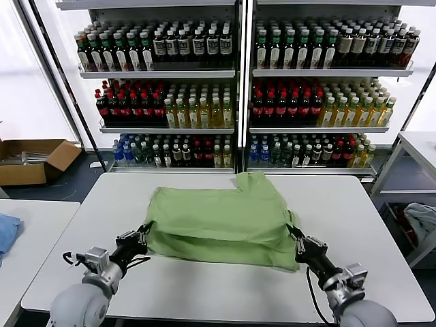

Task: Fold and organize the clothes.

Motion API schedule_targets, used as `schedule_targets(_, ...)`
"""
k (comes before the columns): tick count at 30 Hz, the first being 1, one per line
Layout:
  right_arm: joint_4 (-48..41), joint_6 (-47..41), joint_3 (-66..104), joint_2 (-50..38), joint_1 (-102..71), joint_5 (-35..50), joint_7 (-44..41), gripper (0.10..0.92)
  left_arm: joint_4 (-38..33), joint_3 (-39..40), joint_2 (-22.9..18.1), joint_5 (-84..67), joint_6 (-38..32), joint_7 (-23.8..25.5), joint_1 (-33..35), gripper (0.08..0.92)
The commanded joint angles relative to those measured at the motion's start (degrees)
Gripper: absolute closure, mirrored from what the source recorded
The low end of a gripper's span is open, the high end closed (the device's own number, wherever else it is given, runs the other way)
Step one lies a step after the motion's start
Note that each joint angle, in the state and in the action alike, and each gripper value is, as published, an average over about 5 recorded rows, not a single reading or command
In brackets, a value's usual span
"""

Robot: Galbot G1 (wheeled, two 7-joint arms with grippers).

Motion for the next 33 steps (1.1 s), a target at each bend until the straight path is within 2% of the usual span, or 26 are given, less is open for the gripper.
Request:
schedule_targets(1,-8.4,-1.5,-5.0,-0.5,8.8,0.0,0.5,0.783,10.9,1.2,-0.9,2.6,0.3,-0.5,-6.6,0.854)
schedule_targets(14,3.2,-1.3,2.6,0.8,-9.1,-5.4,0.6,0.402,1.6,-5.7,0.6,2.5,0.8,-0.4,5.2,0.490)
schedule_targets(21,4.5,-3.1,1.9,3.1,-13.2,-9.6,1.7,0.226,2.8,-4.0,-0.6,1.7,1.0,-0.6,7.4,0.291)
schedule_targets(24,4.1,-4.1,1.4,3.4,-13.5,-9.6,2.3,0.242,3.9,-3.2,-1.4,1.2,1.3,-1.1,6.6,0.216)
schedule_targets(27,3.3,-4.5,0.9,3.7,-13.2,-9.4,2.9,0.323,5.2,-2.5,-2.0,1.0,1.2,-1.0,5.6,0.183)
schedule_targets(30,2.3,-4.9,0.6,4.1,-12.5,-8.5,3.7,0.409,5.9,-2.0,-2.2,-0.1,1.0,-0.7,5.3,0.198)
schedule_targets(33,1.8,-5.1,0.4,4.5,-11.8,-7.1,4.2,0.496,5.9,-1.7,-2.3,-0.9,0.9,-0.3,5.5,0.268)
